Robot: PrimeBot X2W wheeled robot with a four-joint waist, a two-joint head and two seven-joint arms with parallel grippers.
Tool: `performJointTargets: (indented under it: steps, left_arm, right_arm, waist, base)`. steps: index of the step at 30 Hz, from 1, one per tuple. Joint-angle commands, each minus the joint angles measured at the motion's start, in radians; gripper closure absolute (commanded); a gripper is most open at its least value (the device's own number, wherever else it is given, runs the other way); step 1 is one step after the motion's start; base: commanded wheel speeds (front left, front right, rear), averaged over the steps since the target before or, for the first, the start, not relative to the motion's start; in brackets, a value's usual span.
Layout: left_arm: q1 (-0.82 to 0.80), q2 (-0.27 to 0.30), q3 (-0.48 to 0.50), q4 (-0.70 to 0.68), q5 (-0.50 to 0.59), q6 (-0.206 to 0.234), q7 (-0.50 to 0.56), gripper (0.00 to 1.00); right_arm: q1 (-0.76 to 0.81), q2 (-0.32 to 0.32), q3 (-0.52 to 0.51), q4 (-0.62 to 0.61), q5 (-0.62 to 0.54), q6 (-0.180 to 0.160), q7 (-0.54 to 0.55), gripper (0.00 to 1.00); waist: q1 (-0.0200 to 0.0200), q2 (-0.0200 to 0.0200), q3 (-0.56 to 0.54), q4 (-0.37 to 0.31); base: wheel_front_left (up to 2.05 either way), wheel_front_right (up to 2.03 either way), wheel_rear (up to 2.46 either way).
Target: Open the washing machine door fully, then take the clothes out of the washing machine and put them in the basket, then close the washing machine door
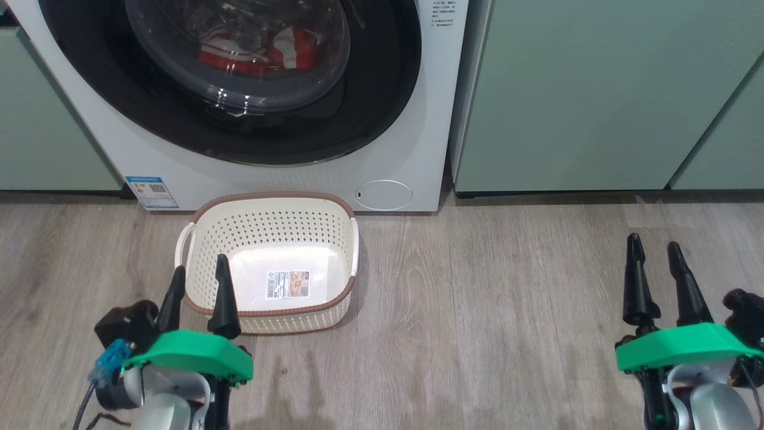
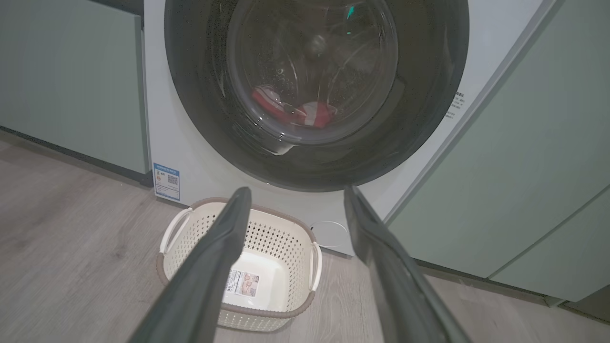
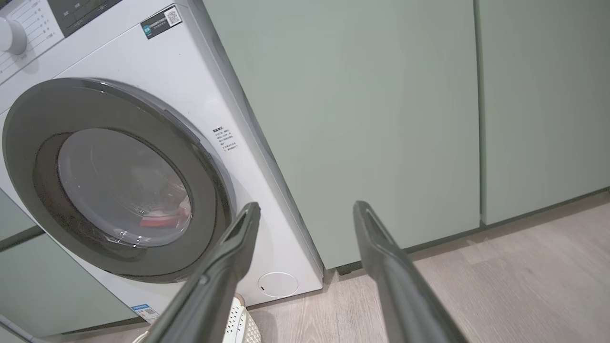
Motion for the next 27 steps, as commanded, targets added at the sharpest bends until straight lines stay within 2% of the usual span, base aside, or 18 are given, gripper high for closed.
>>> performJointTargets:
  steps: [1, 14, 27]
  left_arm:
    - [-0.061, 0.019, 0.018, -0.039, 0.041, 0.01, -0.018, 0.0]
    - [-0.074, 0.031, -0.003, -0.047, 0.193, 0.049, -0.057, 0.0]
    - [-0.085, 0.023, 0.007, -0.021, 0.327, 0.046, -0.095, 0.0]
  right_arm:
    - [-0.051, -0.014, 0.023, -0.045, -0.045, 0.005, -0.019, 0.0]
    - [-0.062, -0.017, 0.032, -0.065, -0.212, 0.006, -0.057, 0.0]
    - [-0.07, -0.019, 0.029, -0.084, -0.343, 0.007, -0.095, 0.0]
  waist:
    - [0.0, 0.0, 0.0, 0.0]
    - [0.0, 0.0, 0.0, -0.001]
    - [0.0, 0.0, -0.001, -0.003]
  base:
    - [0.0, 0.0, 0.0]
    - [0.0, 0.0, 0.0]
    - [0.0, 0.0, 0.0]
